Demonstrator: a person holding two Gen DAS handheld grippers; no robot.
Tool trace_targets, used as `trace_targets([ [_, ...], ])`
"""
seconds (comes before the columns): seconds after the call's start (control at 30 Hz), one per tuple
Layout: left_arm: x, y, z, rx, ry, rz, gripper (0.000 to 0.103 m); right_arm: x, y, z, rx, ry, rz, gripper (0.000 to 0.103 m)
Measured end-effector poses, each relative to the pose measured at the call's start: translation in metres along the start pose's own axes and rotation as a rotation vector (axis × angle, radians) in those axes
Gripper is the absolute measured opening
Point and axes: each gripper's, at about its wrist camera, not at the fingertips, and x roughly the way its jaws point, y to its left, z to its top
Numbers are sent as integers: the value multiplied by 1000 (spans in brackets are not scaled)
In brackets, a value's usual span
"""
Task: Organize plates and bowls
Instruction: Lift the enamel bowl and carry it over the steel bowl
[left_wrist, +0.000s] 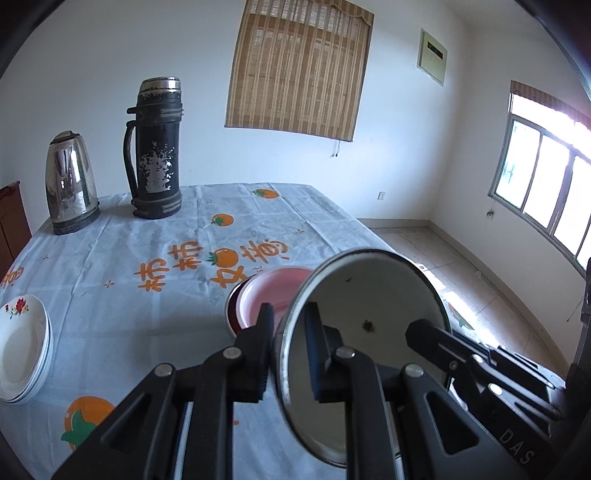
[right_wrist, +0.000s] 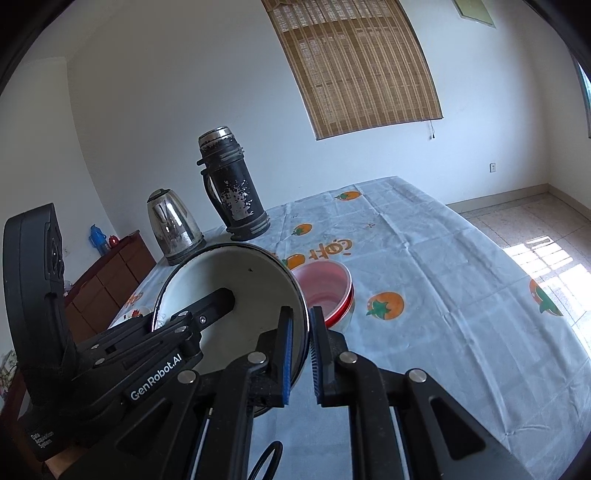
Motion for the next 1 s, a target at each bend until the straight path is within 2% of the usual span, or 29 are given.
trace_targets([
  [0.53, 56, 0, 22, -22, 21, 11, 15, 55, -22, 27, 27, 3, -51, 10],
  [1.0, 76, 4, 28, -57, 62, -5, 15, 66, -26, 30, 28, -1, -65, 10],
])
